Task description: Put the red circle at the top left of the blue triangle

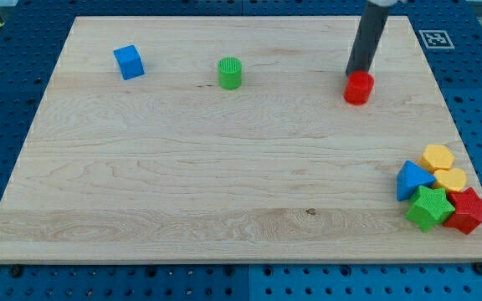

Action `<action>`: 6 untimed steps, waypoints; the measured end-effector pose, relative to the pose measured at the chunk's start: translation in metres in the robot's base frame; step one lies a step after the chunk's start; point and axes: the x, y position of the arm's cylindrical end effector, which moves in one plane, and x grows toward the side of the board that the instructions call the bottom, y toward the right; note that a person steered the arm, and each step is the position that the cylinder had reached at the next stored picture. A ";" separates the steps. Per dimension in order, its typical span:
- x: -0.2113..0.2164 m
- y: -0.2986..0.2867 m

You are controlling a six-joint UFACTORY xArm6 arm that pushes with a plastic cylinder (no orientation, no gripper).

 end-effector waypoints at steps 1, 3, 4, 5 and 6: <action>0.060 0.000; 0.054 -0.019; 0.057 -0.043; 0.079 -0.047; 0.096 -0.021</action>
